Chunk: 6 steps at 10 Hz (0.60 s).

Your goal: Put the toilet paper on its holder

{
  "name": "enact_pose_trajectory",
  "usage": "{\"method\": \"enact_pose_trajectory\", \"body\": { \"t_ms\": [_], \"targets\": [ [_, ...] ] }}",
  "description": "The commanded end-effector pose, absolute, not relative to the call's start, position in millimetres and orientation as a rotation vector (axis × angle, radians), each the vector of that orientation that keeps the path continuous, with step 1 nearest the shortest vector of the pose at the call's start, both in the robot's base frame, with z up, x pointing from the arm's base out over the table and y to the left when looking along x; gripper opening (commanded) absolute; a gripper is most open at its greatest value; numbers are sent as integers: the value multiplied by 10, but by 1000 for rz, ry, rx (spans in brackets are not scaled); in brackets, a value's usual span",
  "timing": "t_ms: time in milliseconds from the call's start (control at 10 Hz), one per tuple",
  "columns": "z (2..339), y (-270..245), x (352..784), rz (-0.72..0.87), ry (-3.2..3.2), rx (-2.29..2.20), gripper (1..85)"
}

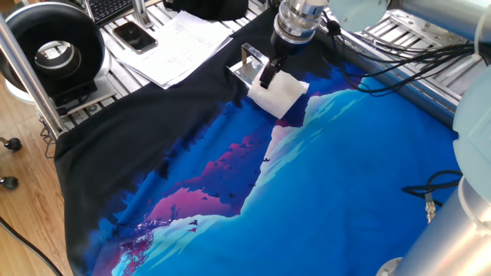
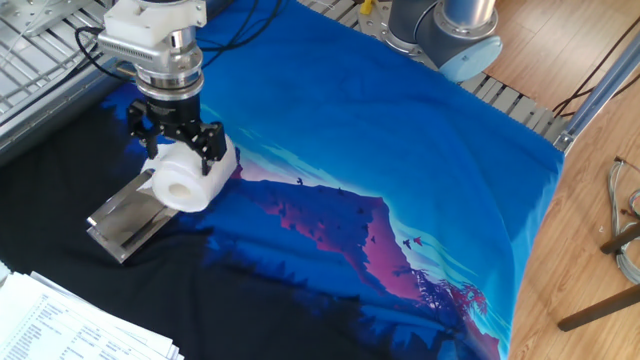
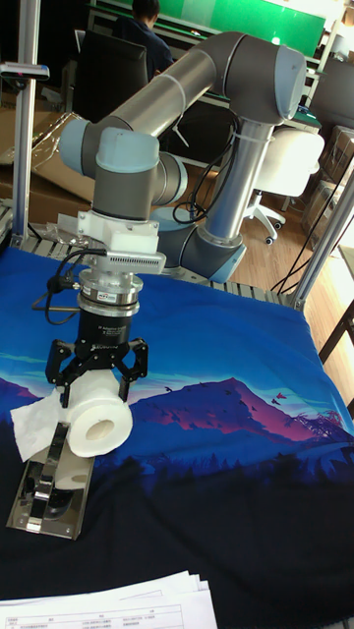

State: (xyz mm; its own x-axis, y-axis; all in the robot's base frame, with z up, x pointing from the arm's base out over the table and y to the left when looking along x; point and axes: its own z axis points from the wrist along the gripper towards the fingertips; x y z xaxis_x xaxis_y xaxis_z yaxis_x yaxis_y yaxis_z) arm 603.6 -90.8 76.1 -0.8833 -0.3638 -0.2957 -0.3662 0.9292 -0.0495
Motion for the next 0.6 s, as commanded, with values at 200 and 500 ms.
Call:
{"method": "enact_pose_trajectory", "body": {
  "t_ms": [200,500],
  "targets": [
    [758,-703,6081,138,2757,-504,850],
    [698,-643,6043,183,2775,-480,850]
  ]
}}
